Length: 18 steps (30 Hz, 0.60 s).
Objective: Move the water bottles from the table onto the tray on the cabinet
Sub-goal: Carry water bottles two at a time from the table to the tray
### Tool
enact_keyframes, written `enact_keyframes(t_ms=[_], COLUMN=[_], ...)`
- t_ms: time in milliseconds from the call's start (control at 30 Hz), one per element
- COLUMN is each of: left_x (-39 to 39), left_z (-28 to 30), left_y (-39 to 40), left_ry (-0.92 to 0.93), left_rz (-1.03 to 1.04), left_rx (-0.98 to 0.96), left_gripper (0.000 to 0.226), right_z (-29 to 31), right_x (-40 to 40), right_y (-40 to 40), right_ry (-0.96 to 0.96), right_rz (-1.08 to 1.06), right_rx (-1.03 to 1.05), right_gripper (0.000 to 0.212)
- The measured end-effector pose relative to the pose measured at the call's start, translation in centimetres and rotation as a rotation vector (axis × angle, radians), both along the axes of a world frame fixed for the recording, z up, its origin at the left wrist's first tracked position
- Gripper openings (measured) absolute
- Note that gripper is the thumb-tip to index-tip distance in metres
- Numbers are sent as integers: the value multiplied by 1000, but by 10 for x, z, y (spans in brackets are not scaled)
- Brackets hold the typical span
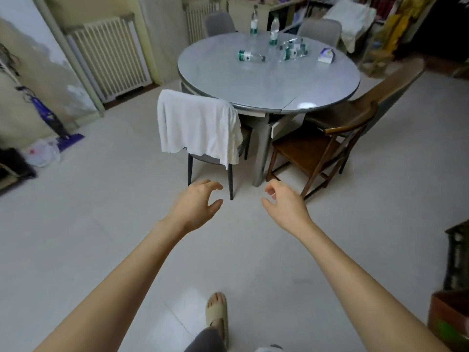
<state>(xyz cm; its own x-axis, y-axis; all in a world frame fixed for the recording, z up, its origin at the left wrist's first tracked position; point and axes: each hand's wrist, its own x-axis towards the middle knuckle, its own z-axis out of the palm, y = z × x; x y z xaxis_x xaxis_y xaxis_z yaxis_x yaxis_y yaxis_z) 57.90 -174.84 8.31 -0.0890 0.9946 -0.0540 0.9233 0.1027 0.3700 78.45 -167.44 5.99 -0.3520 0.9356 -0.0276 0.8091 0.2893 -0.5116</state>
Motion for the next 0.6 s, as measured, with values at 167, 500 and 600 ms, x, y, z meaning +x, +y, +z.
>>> enact_keyframes(t_ms=[167,500,600], left_x=[-38,-101,-136], left_z=[10,-4,-11], left_y=[103,282,310], left_ry=[21,-96,-137], left_rz=[-97,49,172], left_rx=[-3,-28,-24], left_gripper=[38,37,37], right_z=[7,-2,-8], right_x=[-37,-112,-157], right_y=[90,272,327], right_ry=[0,17,1], right_rz=[-60,74,185], right_rx=[-12,-77,-100], right_gripper=[24,25,24])
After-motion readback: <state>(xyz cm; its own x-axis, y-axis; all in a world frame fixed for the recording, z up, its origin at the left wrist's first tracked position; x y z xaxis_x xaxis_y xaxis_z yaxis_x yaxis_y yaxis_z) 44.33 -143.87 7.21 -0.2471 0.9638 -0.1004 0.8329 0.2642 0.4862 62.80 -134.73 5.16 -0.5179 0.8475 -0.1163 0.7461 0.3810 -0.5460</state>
